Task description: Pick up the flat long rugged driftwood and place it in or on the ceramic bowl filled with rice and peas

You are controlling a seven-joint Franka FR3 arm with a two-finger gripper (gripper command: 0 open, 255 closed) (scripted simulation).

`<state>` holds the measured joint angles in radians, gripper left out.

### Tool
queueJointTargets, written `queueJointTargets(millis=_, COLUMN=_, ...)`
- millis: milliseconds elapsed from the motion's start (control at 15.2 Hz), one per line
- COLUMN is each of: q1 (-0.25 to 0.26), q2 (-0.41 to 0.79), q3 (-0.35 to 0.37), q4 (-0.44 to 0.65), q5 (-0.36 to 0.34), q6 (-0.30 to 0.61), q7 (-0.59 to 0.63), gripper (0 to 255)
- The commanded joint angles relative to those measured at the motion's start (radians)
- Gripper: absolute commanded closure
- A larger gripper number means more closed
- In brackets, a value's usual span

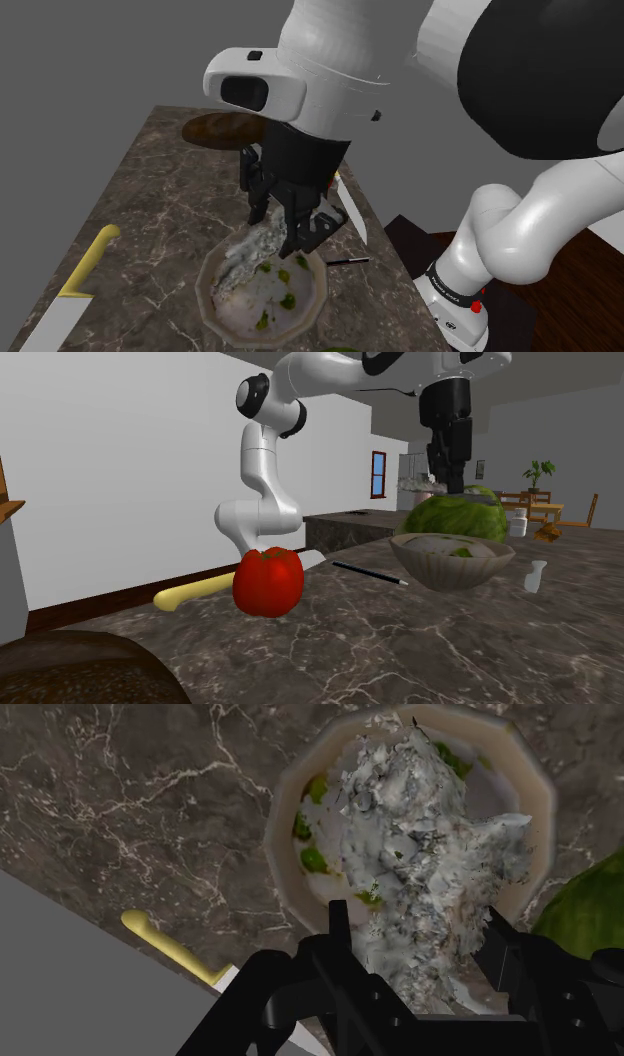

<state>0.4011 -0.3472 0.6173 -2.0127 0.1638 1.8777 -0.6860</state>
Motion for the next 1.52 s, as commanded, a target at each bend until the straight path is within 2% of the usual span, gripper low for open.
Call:
queueJointTargets(millis=0, q1=0.002, q2=-0.001, q3=0.005, q4=-0.026, q5=0.002, q6=0.025, q7=0.003, gripper=255)
queueJointTargets(millis=660, q1=0.008, q2=0.008, q3=0.025, q4=-0.153, q5=0.008, q6=0.162, q7=0.006, gripper=255)
queueJointTargets(millis=1122, q1=0.008, q2=0.008, q3=0.025, q4=-0.153, q5=0.008, q6=0.162, q7=0.006, gripper=255)
queueJointTargets(millis=1188, q1=0.008, q2=0.008, q3=0.025, q4=-0.153, q5=0.008, q6=0.162, q7=0.006, gripper=0)
queueJointTargets(millis=1452, q1=0.008, q2=0.008, q3=0.025, q4=-0.153, q5=0.008, q6=0.162, q7=0.006, gripper=0)
